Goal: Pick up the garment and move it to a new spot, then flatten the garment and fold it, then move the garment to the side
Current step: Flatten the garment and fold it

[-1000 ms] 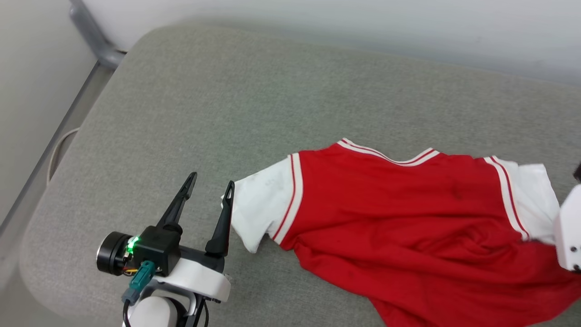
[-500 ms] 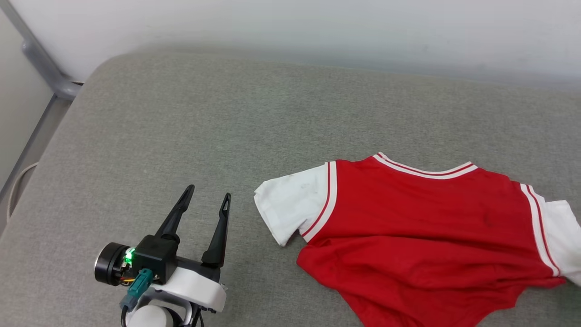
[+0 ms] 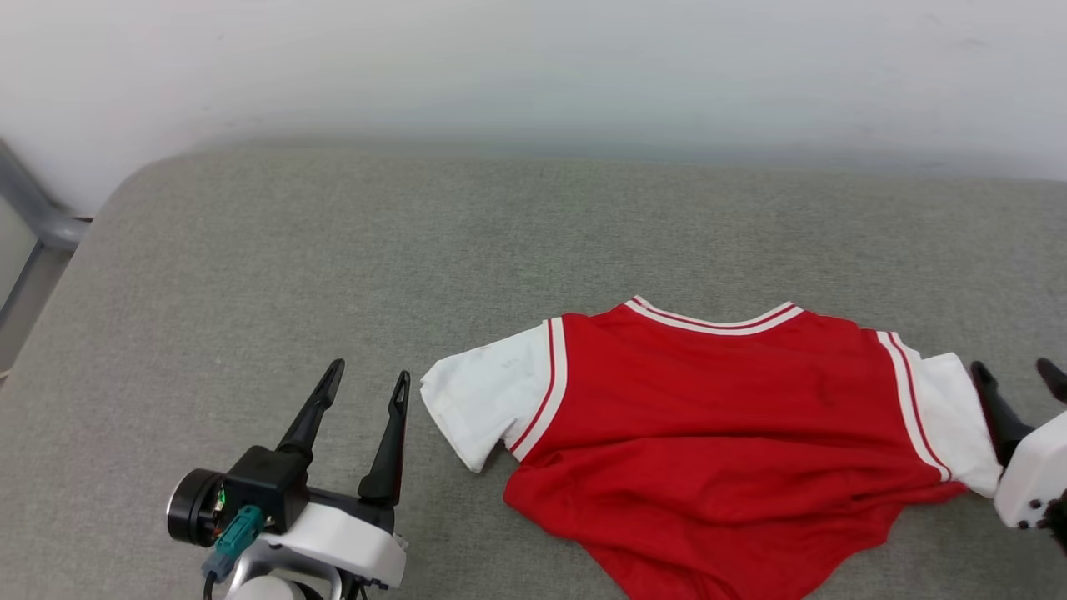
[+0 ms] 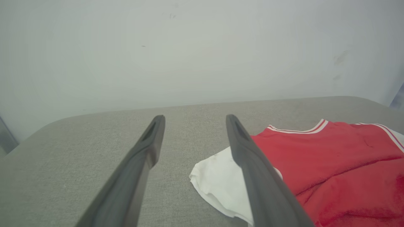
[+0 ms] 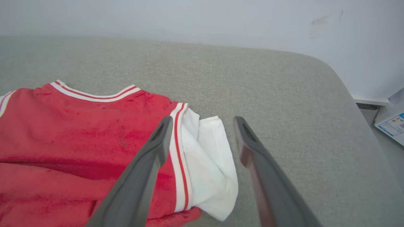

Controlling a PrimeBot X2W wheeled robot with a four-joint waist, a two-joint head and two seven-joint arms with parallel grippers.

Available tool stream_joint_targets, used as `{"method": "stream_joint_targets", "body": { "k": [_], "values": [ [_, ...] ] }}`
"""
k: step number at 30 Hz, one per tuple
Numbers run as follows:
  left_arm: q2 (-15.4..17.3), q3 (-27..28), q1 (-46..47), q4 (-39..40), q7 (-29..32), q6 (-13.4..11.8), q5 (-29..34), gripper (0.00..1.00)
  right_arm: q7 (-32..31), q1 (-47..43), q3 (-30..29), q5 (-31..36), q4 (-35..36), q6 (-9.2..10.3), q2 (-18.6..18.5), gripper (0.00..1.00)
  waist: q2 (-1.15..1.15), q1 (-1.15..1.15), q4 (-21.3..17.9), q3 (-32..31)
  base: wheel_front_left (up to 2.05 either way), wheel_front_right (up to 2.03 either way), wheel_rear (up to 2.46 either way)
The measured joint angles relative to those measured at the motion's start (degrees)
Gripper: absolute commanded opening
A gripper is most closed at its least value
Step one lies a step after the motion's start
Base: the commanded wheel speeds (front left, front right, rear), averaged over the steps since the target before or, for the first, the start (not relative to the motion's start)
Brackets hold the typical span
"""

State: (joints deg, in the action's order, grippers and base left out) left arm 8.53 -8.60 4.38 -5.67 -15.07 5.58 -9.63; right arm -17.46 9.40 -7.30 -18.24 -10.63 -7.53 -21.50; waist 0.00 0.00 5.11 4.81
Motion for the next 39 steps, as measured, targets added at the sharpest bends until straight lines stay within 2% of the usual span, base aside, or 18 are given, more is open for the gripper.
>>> {"method": "stream_joint_targets", "body": {
  "k": [3, 8, 10, 14, 20, 23, 33, 39],
  "values": [
    [-0.25, 0.14, -0.93, -0.31, 0.0, 0.26, -1.21, 1.0, 6.2, -2.24, -0.82, -1.42, 2.7, 0.02, 4.3, 1.0, 0.0, 0.0, -1.09, -0.59, 0.0, 0.0, 0.0],
    [-0.27, -0.23, -1.84, -1.89, 0.31, 0.76, -3.31, 1.0, 15.33, -6.12, -1.63, 1.03, 7.8, 0.02, 9.49, 1.0, 0.0, 0.0, -2.48, -0.72, 0.0, 0.0, 0.0],
    [0.05, -0.34, -1.85, -2.34, 1.0, 0.83, -3.89, 1.0, 17.58, -7.17, -1.9, 3.48, 8.93, 0.02, 10.81, 1.0, 0.0, 0.0, -2.94, -0.4, 0.0, 0.0, 0.0],
    [0.99, -0.6, -1.36, -2.86, 4.28, 0.99, -4.7, 1.0, 19.46, -7.31, -2.1, 3.93, 10.42, 0.02, 13.08, 1.0, 0.0, 0.0, -3.81, 0.68, 0.0, 0.0, 0.0],
    [3.33, -0.58, 3.34, -2.83, 15.82, 0.88, -6.11, 1.0, 19.52, -6.94, -3.16, 4.61, 11.92, 0.02, 13.29, 1.0, 0.0, 0.0, -5.1, 2.87, 0.0, 0.0, 0.0],
    [4.07, -0.48, 5.66, -2.9, 22.8, -0.11, -6.65, 1.0, 19.57, -6.37, -4.65, 5.97, 11.89, 0.03, 13.85, 1.0, 0.0, 0.0, -5.79, 4.18, 0.0, 0.0, 0.0],
    [7.86, -1.12, 12.35, -3.31, 43.65, -2.47, -6.36, 1.0, 19.71, -5.45, -4.22, 7.16, 13.25, 0.02, 14.75, 1.0, 0.0, 0.01, -7.23, 9.26, 0.0, 0.0, 0.0],
    [9.21, -1.47, 15.07, -3.65, 49.23, -2.25, -7.06, 1.0, 19.45, -4.48, -3.99, 7.68, 14.55, 0.02, 14.79, 1.0, 0.0, 0.01, -7.71, 12.38, 0.0, 0.0, 0.0]
  ]
}}
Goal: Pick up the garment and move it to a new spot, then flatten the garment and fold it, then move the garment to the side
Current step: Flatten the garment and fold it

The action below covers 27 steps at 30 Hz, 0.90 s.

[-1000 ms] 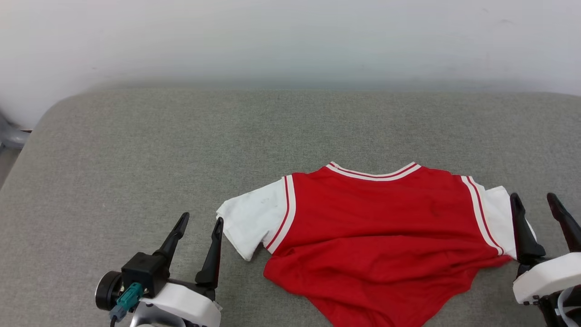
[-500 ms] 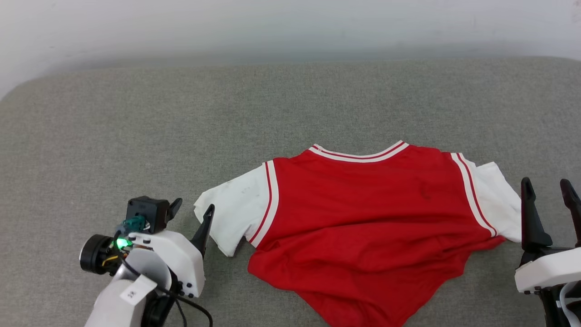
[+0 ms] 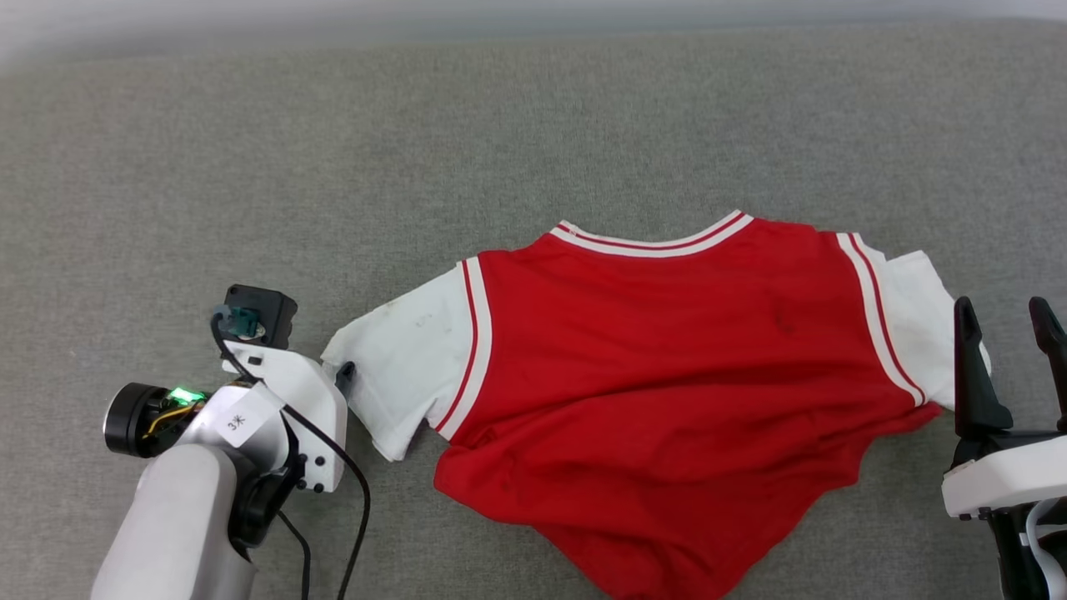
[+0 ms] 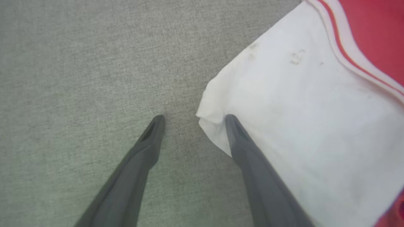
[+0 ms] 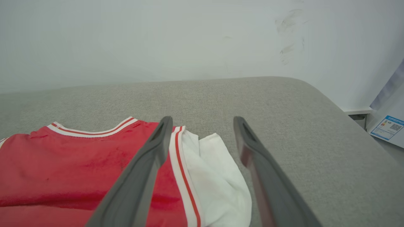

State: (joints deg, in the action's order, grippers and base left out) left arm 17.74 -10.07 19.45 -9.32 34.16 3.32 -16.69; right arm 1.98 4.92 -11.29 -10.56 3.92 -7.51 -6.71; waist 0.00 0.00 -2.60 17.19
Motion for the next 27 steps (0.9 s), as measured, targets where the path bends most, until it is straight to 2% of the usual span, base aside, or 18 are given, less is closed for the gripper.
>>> {"method": "stream_joint_targets", "body": {
  "k": [4, 8, 9, 10, 15, 23, 27],
  "values": [
    [0.14, -1.03, 0.77, -0.66, 0.97, -0.81, 1.4, 1.0, -0.07, 0.27, 0.12, 0.16, 0.37, 0.0, 0.05, 1.0, 0.0, 0.0, -0.24, 1.73, 0.0, 0.0, 0.0],
    [0.53, -2.09, 1.44, -1.45, 1.6, -0.16, 1.36, 1.0, -0.08, 0.73, 0.04, 0.26, 0.7, 0.0, 0.04, 1.0, 0.0, 0.0, -0.28, 2.81, 0.0, 0.0, 0.0],
    [0.54, -2.38, 1.63, -1.53, 1.87, 0.07, 1.33, 0.39, -0.08, 0.73, 0.01, 0.31, 0.71, 0.0, 0.04, 1.0, 0.0, 0.0, -0.24, 2.94, 0.0, 0.0, 0.0],
    [0.48, -2.57, 1.69, -1.55, 1.97, 0.2, 1.29, 0.0, -0.08, 0.74, -0.02, 0.41, 0.74, 0.0, 0.03, 1.0, 0.0, 0.0, -0.17, 3.0, 0.0, 0.0, 0.0],
    [-0.25, -3.15, 1.44, -1.59, 1.31, -0.07, 0.89, 0.0, -0.24, 0.75, -0.19, 0.57, 0.56, 0.0, 0.01, 1.0, 0.0, 0.0, 0.13, 2.54, 0.0, 0.0, 0.0],
    [0.78, -0.77, -0.43, 0.02, -5.66, -3.25, 2.09, 0.0, -1.6, 0.71, 0.19, 0.58, -0.51, 0.0, -0.62, 1.0, 0.0, 0.0, 1.35, -0.33, 0.0, 0.0, 0.0],
    [2.53, 1.64, -2.49, 6.55, -7.12, -4.87, 1.92, 0.0, -7.45, 0.6, 0.48, 1.41, -1.93, 0.0, -2.08, 1.0, 0.0, 0.0, 2.37, -2.14, 0.0, 0.0, 0.0]
  ]
}}
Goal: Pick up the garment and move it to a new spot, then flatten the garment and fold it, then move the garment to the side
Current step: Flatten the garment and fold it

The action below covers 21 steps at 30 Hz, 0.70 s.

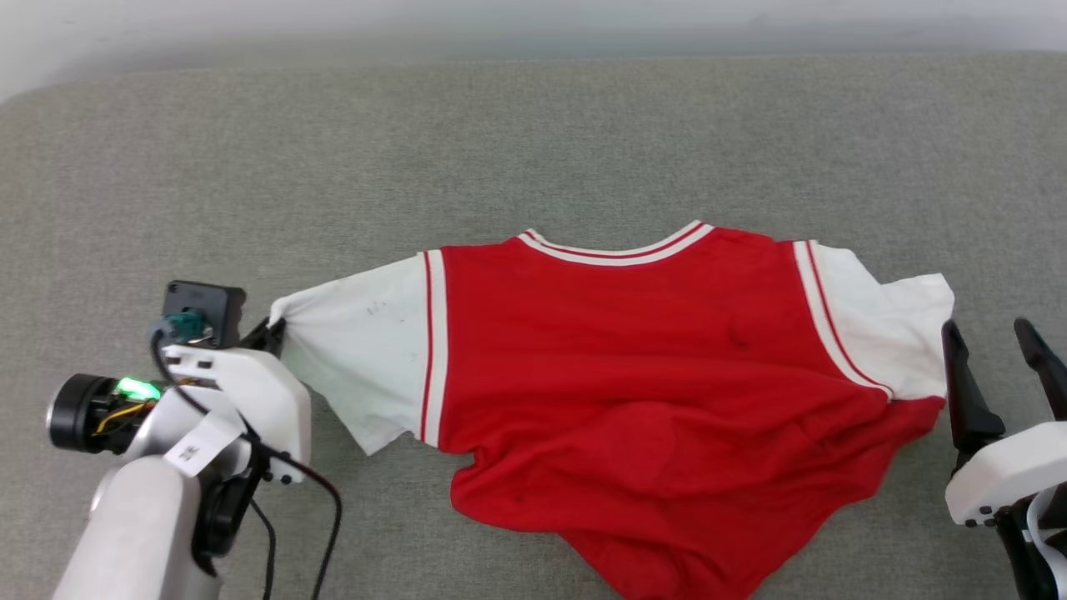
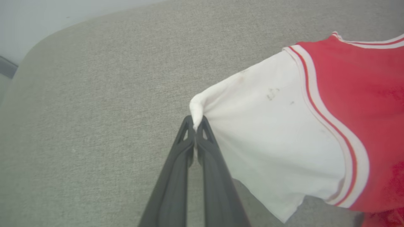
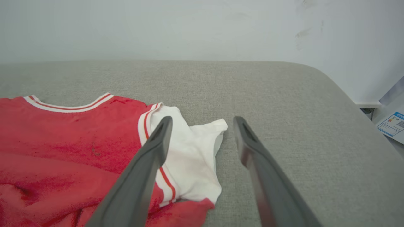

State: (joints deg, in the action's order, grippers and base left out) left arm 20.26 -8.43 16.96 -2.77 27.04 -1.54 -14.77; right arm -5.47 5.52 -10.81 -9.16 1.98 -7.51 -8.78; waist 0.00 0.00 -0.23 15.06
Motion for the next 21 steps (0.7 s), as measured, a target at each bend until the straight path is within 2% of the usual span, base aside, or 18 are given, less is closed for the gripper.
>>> {"method": "stream_joint_targets", "body": {
  "k": [6, 7, 8, 15, 18, 21],
  "values": [
    [1.62, 0.75, -4.82, 10.03, 3.11, 1.04, -2.66, 0.0, -14.94, 2.8, 0.48, 0.04, -1.44, -0.01, -4.42, 1.0, 0.0, 0.0, 1.25, -0.21, 0.0, 0.0, 0.0],
    [1.62, 0.75, -4.82, 10.03, 3.11, 1.04, -2.66, 0.0, -14.94, 2.8, 0.48, 0.04, -1.44, -0.01, -4.42, 1.0, 0.0, 0.0, 1.25, -0.21, 0.0, 0.0, 0.0],
    [2.04, 0.47, -6.15, 13.78, 4.7, 1.12, -3.18, 0.0, -21.18, 5.2, -0.35, -1.27, -1.89, 0.0, -5.58, 1.0, 0.0, 0.0, 1.69, 0.2, 0.0, 0.0, 0.0],
    [2.82, -0.4, -8.45, 22.78, 8.12, 0.88, -3.55, 0.0, -43.12, 15.24, -1.53, -3.39, -3.91, 0.0, -9.03, 1.0, 0.0, 0.0, 3.56, 2.57, 0.0, 0.0, 0.0],
    [2.76, -1.11, -8.5, 24.58, 8.68, 0.9, -3.55, 0.0, -50.04, 18.65, -2.36, -3.38, -6.02, 0.0, -9.11, 1.0, 0.0, 0.0, 4.64, 3.64, 0.0, 0.0, 0.0],
    [2.76, -1.9, -8.41, 25.58, 9.11, 1.1, -3.56, 0.0, -54.17, 21.37, -2.92, -2.67, -8.21, 0.0, -9.34, 1.0, 0.0, 0.0, 5.71, 4.69, 0.0, 0.0, 0.0]
  ]
}}
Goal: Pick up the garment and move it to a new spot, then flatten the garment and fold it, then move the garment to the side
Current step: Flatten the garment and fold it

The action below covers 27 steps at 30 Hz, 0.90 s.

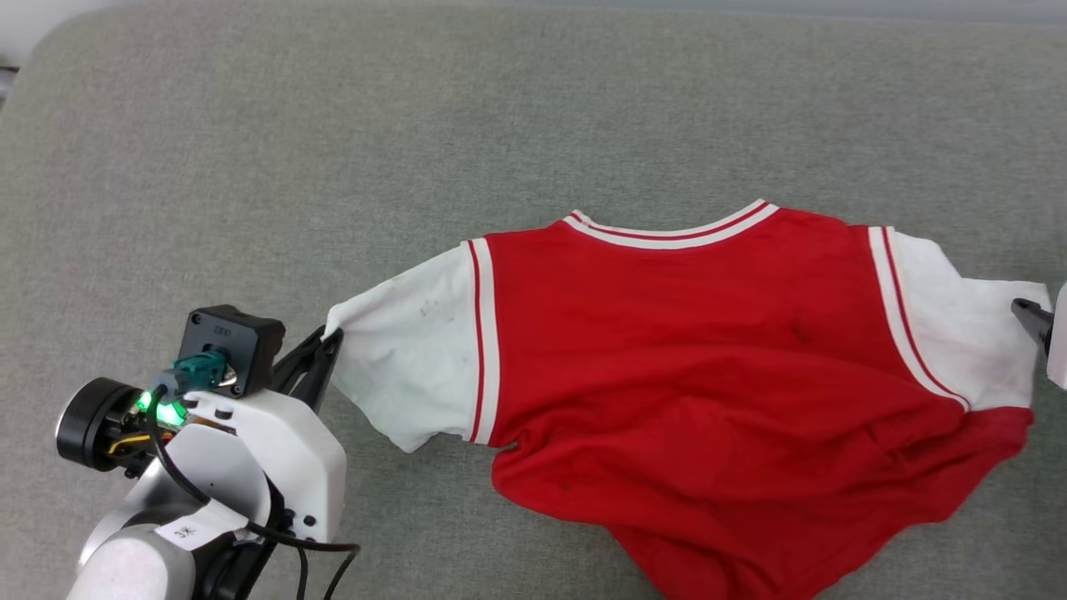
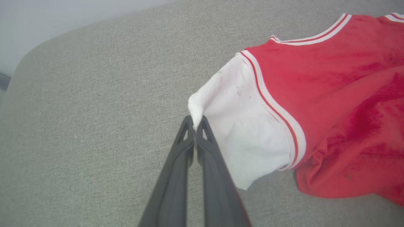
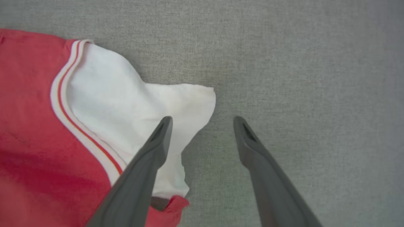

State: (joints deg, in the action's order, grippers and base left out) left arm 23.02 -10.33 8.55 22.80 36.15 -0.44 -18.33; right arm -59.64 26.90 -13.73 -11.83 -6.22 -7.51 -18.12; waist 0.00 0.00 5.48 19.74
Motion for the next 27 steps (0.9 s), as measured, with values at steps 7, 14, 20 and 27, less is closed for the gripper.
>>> {"method": "stream_joint_targets", "body": {
  "k": [7, 14, 20, 27],
  "values": [
    [-0.1, -1.26, 1.18, 1.22, 0.19, 0.46, 0.09, 0.0, -2.37, 2.54, -0.12, 3.04, -5.05, 0.0, -1.19, 1.0, 0.0, 0.0, 2.29, 2.01, 0.0, 0.0, 0.0],
    [-0.24, -2.23, 1.53, 1.12, 0.12, 0.64, 0.13, 0.0, -0.84, 2.57, 1.25, 2.96, -8.35, 0.01, -1.45, 1.0, 0.0, 0.0, 3.65, 3.29, 0.0, 0.0, 0.0],
    [-0.31, -2.49, 2.04, 0.01, -0.11, 0.7, 0.05, 0.0, 0.78, 1.55, 4.97, 1.11, -10.51, 0.12, -3.59, 0.05, 0.0, 0.0, 4.04, 3.35, 0.0, 0.0, 0.0],
    [-0.43, -2.3, 2.05, -1.36, -1.16, 0.57, -0.52, 0.0, 8.77, 1.13, 6.43, -0.53, -12.35, -0.02, -4.47, 0.0, 0.0, 0.0, 3.71, 1.91, 0.0, 0.0, 0.0]
  ]
}}
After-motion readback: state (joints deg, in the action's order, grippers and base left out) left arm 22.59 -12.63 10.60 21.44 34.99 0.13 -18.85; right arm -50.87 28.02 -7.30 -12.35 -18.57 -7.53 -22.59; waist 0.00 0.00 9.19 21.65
